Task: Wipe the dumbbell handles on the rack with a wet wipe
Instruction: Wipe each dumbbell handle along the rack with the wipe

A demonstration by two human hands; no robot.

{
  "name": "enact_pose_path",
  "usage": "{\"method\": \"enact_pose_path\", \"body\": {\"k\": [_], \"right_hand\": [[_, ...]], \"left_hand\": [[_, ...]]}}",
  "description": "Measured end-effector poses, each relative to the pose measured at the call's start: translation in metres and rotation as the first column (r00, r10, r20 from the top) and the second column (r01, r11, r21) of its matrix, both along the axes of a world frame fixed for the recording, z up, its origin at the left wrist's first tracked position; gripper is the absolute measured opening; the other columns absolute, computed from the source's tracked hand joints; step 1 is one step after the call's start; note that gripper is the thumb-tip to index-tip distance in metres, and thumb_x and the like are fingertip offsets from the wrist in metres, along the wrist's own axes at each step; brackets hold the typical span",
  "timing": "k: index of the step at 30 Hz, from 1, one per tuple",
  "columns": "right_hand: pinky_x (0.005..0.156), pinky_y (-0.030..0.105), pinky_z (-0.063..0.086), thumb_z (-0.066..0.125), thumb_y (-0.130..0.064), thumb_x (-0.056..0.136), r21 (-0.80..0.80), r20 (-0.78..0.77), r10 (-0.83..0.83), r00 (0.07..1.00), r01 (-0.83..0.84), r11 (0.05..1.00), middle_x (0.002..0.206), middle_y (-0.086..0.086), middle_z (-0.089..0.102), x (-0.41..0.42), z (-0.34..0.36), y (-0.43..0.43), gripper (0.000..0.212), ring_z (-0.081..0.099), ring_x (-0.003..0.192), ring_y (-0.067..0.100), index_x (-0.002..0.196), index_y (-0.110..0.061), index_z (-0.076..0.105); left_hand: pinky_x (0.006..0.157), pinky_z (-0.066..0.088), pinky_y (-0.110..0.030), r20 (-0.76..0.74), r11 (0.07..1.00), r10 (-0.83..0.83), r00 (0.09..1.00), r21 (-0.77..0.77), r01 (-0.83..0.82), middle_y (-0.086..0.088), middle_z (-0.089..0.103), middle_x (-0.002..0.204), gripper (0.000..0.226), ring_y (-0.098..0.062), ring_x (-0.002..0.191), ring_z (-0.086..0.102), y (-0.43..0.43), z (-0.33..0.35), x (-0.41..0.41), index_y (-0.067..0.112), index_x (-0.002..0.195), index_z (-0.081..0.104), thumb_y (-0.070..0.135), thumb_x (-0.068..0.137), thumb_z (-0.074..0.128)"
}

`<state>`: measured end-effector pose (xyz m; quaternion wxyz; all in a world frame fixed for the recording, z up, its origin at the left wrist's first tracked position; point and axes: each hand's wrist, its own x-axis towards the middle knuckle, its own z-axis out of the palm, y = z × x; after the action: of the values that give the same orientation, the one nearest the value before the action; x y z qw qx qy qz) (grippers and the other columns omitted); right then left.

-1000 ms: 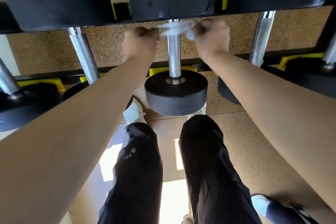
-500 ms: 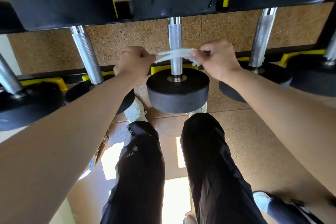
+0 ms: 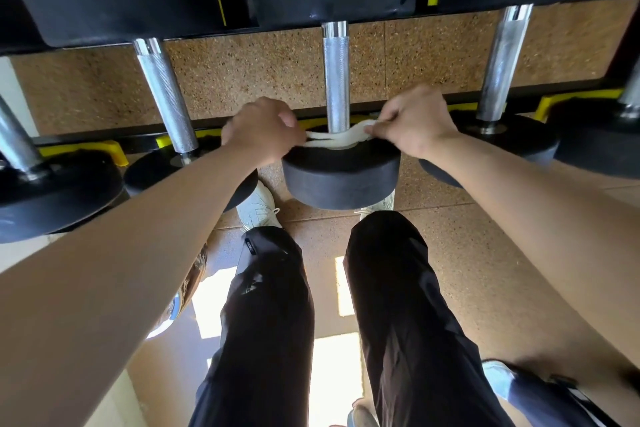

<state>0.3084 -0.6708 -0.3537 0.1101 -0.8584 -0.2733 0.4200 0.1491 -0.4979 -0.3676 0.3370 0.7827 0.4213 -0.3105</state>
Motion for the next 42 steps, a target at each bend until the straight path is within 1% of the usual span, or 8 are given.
{"method": "enact_pose_path", "body": {"k": [3, 9, 11, 14, 21, 29, 34, 42], "right_hand": [[0.063, 0.013, 0.047, 0.081, -0.036, 0.080, 0.031, -0.124, 0.104, 0.987, -0.101, 0.994, 0.079, -0.004, 0.071, -0.009, 0.009, 0.007, 0.022, 0.064, 0.070, 0.005, 0.083, -0.014, 0.078], [0.056, 0.018, 0.049, 0.063, -0.022, 0.097, -0.047, 0.093, -0.320, 0.943, 0.325, 0.945, 0.098, 0.007, 0.067, 0.025, 0.000, -0.010, 0.014, 0.065, 0.078, 0.015, 0.096, -0.009, 0.069], [0.062, 0.026, 0.059, 0.060, -0.014, 0.097, 0.067, -0.114, -0.682, 0.722, 0.691, 0.720, 0.104, 0.014, 0.066, 0.033, 0.004, -0.009, 0.011, 0.070, 0.085, 0.022, 0.086, -0.011, 0.062], [0.075, 0.035, 0.062, 0.058, -0.002, 0.093, 0.125, -0.416, -0.805, 0.422, 0.904, 0.409, 0.099, 0.013, 0.063, 0.037, 0.014, -0.006, 0.025, 0.068, 0.099, 0.030, 0.071, -0.010, 0.049], [0.072, 0.031, 0.060, 0.061, 0.002, 0.090, 0.267, -0.412, -0.876, 0.251, 0.952, 0.148, 0.098, 0.016, 0.072, 0.025, 0.002, 0.017, 0.022, 0.075, 0.089, 0.023, 0.073, -0.009, 0.051], [0.091, 0.044, 0.057, 0.064, -0.017, 0.096, -0.229, -0.741, -0.670, -0.048, 0.956, 0.185, 0.111, 0.013, 0.073, 0.002, 0.002, 0.071, 0.013, 0.072, 0.101, 0.024, 0.107, -0.011, 0.062], [0.093, 0.040, 0.056, 0.061, -0.021, 0.098, -0.199, -0.780, -0.625, 0.019, 0.940, 0.278, 0.109, 0.012, 0.075, 0.003, 0.000, 0.071, 0.014, 0.074, 0.098, 0.022, 0.107, -0.011, 0.064], [0.097, 0.043, 0.054, 0.065, -0.011, 0.095, -0.128, -0.792, -0.599, 0.115, 0.929, 0.347, 0.101, 0.003, 0.074, 0.003, 0.004, 0.076, 0.006, 0.072, 0.100, 0.021, 0.097, -0.016, 0.065]], "left_hand": [[0.070, 0.050, -0.033, -0.081, 0.980, 0.056, 0.995, 0.197, -0.039, 0.001, 0.066, 0.092, 0.013, -0.022, 0.083, 0.061, 0.009, -0.008, -0.008, 0.027, 0.092, 0.069, 0.037, 0.090, 0.062], [0.069, 0.045, -0.019, 0.189, 0.913, 0.157, 0.969, -0.403, -0.069, 0.014, 0.072, 0.083, 0.023, -0.002, 0.081, 0.066, -0.004, 0.017, 0.015, 0.023, 0.090, 0.074, 0.043, 0.080, 0.081], [0.069, 0.046, -0.019, 0.205, 0.855, 0.353, 0.913, -0.467, -0.226, 0.010, 0.073, 0.084, 0.026, -0.002, 0.077, 0.065, -0.003, 0.016, 0.016, 0.022, 0.090, 0.073, 0.045, 0.082, 0.078], [0.068, 0.046, -0.024, 0.123, 0.710, 0.637, 0.761, -0.479, -0.517, 0.003, 0.073, 0.090, 0.023, -0.008, 0.074, 0.062, -0.001, 0.007, 0.017, 0.018, 0.093, 0.070, 0.041, 0.090, 0.071], [0.076, 0.054, -0.028, -0.023, 0.437, 0.828, 0.561, -0.600, -0.670, -0.001, 0.077, 0.099, 0.024, -0.021, 0.095, 0.073, -0.003, -0.001, 0.037, 0.017, 0.105, 0.071, 0.036, 0.098, 0.057], [0.085, 0.061, -0.043, -0.335, -0.087, 0.917, 0.214, -0.694, -0.715, -0.023, 0.066, 0.116, 0.045, -0.034, 0.101, 0.069, -0.001, -0.003, 0.057, 0.002, 0.131, 0.049, 0.028, 0.096, 0.061], [0.064, 0.056, -0.026, -0.242, -0.130, 0.968, 0.073, -0.724, -0.677, -0.005, 0.075, 0.091, 0.009, -0.017, 0.076, 0.069, 0.007, -0.004, 0.058, 0.010, 0.102, 0.065, 0.017, 0.097, 0.064], [0.084, 0.060, -0.027, -0.182, -0.244, 0.970, -0.162, -0.743, -0.623, -0.010, 0.077, 0.085, 0.008, -0.024, 0.093, 0.073, 0.009, 0.022, 0.048, 0.007, 0.097, 0.064, 0.009, 0.091, 0.069]]}}
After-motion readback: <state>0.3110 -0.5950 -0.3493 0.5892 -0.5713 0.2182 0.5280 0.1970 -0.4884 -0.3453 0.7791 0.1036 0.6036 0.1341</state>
